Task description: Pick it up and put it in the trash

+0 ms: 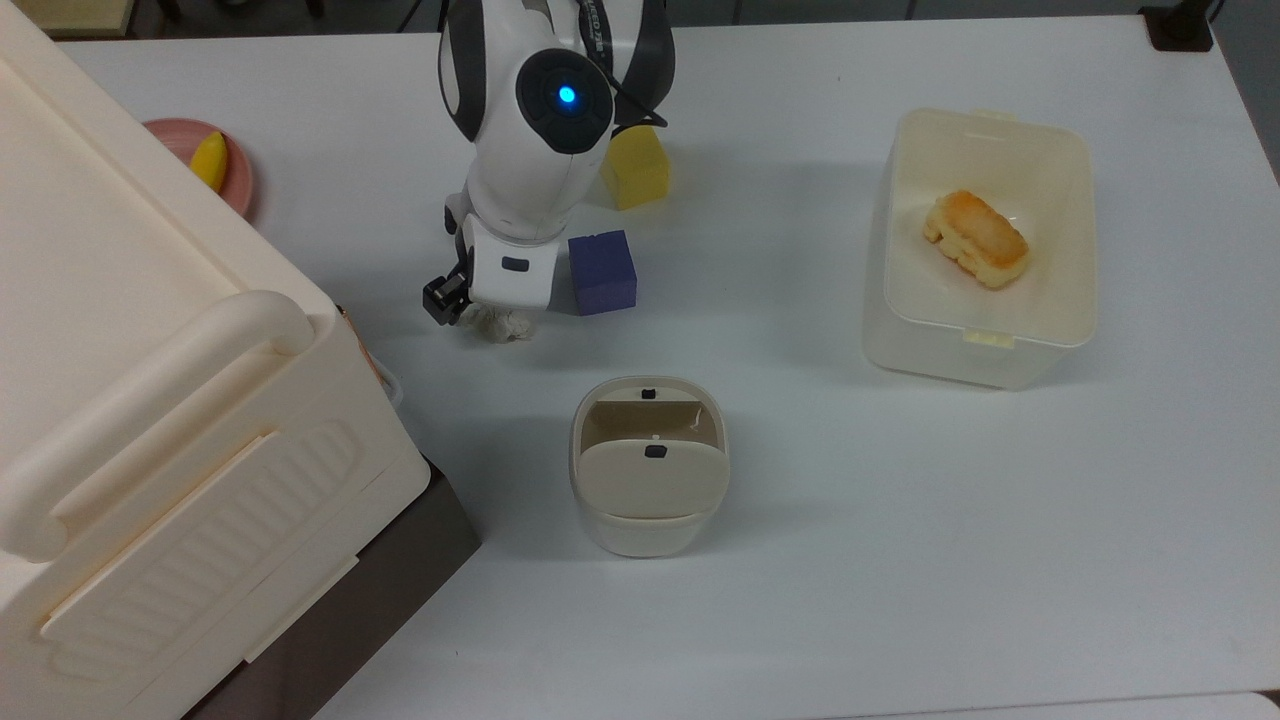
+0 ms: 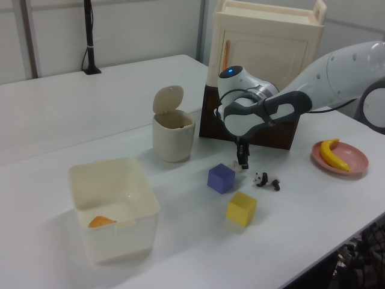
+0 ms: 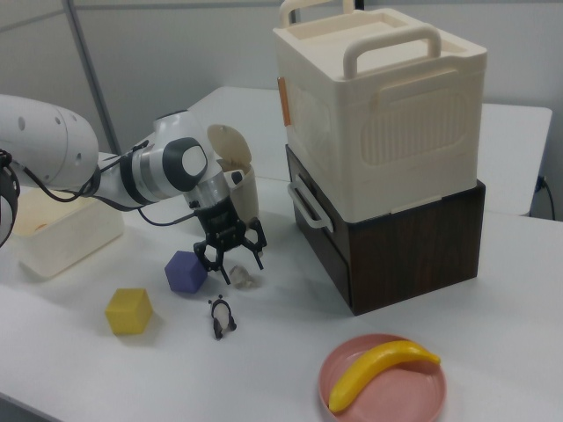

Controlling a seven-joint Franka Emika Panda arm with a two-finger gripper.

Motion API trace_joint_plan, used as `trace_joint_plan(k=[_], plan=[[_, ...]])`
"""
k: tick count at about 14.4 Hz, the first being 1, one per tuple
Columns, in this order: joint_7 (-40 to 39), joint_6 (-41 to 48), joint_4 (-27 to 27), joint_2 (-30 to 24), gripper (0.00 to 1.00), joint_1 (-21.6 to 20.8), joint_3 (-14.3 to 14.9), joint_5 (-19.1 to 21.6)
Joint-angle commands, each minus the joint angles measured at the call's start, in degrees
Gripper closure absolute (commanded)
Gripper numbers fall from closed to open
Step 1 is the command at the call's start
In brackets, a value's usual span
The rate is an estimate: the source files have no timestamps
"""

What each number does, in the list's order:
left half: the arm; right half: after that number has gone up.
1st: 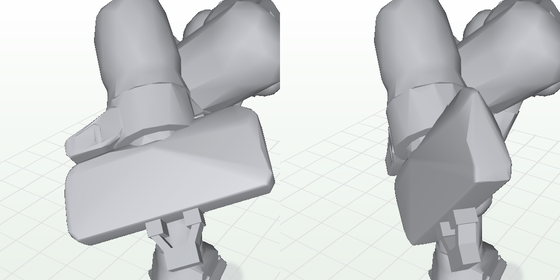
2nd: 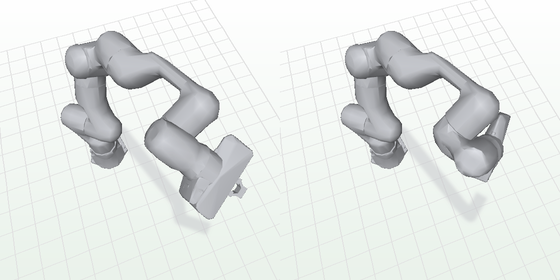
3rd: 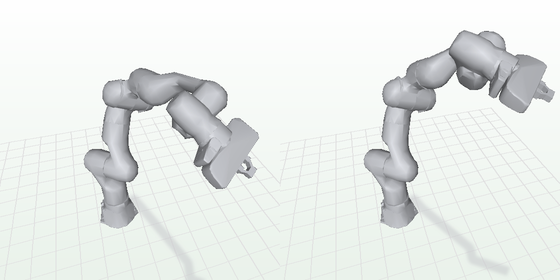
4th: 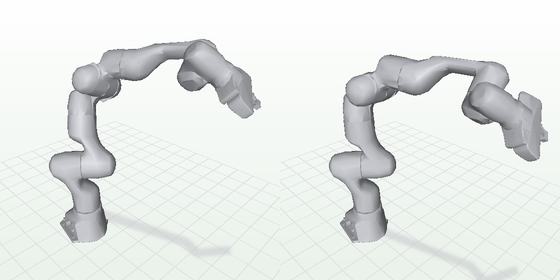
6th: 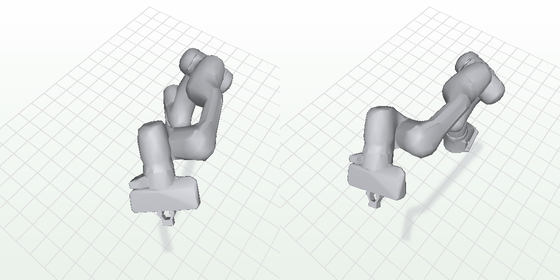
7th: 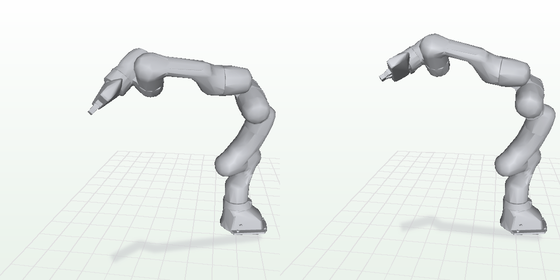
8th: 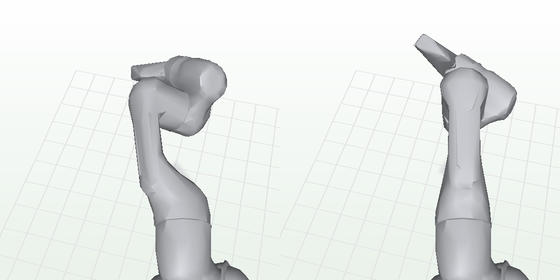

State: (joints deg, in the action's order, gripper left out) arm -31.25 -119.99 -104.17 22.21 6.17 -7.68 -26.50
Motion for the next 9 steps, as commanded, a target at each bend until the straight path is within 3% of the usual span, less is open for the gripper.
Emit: trace_joint_plan(k=[1, 9], plan=[[-0.57, -1.04, -0.07, -0.59, 0.12, 0.34, -1.55, -0.66], [-1.98, -2.26, 0.02, 0.38, 0.13, 0.43, -4.01, -1.01]])
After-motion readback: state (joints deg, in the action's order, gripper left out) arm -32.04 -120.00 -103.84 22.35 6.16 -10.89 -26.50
